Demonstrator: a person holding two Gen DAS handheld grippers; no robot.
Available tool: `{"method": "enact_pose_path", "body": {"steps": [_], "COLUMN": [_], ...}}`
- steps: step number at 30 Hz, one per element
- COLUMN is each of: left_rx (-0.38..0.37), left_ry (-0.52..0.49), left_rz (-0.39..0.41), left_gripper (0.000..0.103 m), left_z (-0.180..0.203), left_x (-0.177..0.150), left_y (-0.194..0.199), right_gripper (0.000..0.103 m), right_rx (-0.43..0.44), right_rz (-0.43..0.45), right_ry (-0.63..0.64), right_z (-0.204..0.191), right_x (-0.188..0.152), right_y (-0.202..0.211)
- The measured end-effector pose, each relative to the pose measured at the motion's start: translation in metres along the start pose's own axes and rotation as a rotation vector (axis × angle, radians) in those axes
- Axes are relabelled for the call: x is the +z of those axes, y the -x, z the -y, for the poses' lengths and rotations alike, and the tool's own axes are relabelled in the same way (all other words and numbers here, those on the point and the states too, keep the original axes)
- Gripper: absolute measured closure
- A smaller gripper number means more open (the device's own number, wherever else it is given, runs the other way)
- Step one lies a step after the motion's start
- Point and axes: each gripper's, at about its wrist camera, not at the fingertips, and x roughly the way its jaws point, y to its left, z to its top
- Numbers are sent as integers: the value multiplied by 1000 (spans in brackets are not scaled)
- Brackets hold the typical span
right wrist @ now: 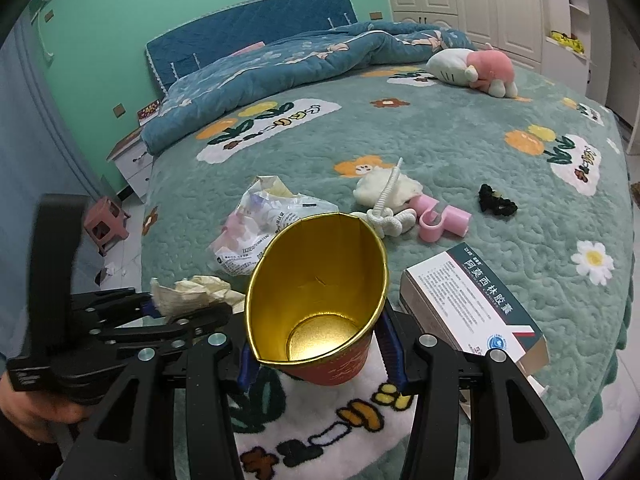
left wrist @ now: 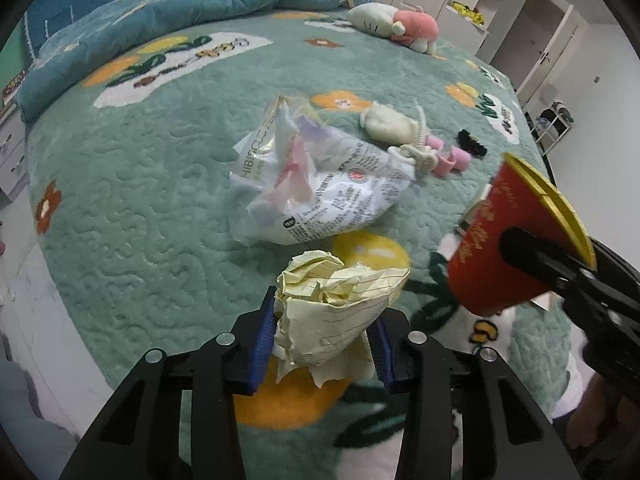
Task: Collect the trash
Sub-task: 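Carry the cup and yellow paper in both tools over the orange bin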
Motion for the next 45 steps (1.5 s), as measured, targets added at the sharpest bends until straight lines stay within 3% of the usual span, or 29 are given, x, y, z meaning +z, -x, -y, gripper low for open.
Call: {"method": "enact_pose_path", "body": {"steps": [14,26,36,45], "left_rx": [-1,-41,-174,-356], "left_ry": [-71,-198,-432,-688], "left_rz": [96,177,191,131], "left_gripper": [61,61,61,61], "left_z": [31,92,201,321], "left_x": [-12,-30,-51,-93], "left_y": [60,108,116,103], "right_gripper": [54,54,54,54], "right_rx": [26,17,-125,-348], "right_rz": [71,191,307,366], "right_ry": [13,-46,-181,-386], "right_z": [-11,4,56,126], "right_x": [-5,-37,-95,-187], "right_y": [53,152,248,340]}}
